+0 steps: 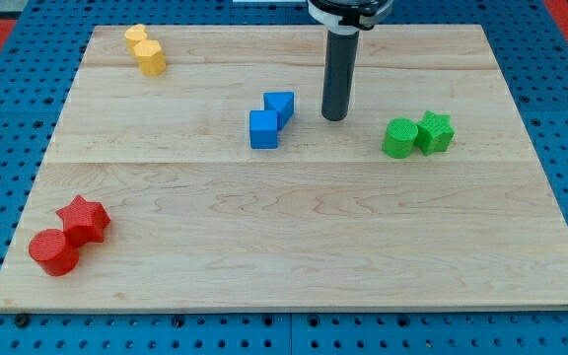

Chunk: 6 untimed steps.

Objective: Push the green circle to the center right

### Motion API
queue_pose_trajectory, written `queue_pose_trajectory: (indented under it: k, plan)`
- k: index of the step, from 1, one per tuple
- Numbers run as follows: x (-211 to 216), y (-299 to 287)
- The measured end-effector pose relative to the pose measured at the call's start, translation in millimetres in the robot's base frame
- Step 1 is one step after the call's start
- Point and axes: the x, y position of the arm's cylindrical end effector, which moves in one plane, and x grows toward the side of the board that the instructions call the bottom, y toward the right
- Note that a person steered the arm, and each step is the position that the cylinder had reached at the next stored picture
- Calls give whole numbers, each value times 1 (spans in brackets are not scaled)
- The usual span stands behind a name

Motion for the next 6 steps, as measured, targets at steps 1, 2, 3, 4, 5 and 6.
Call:
queue_pose_trajectory:
  k: [1,2,3,4,5,6]
  plan:
    - [21,0]
    - [42,1]
    - [43,12]
    - [43,63]
    - [43,88]
    - [39,78]
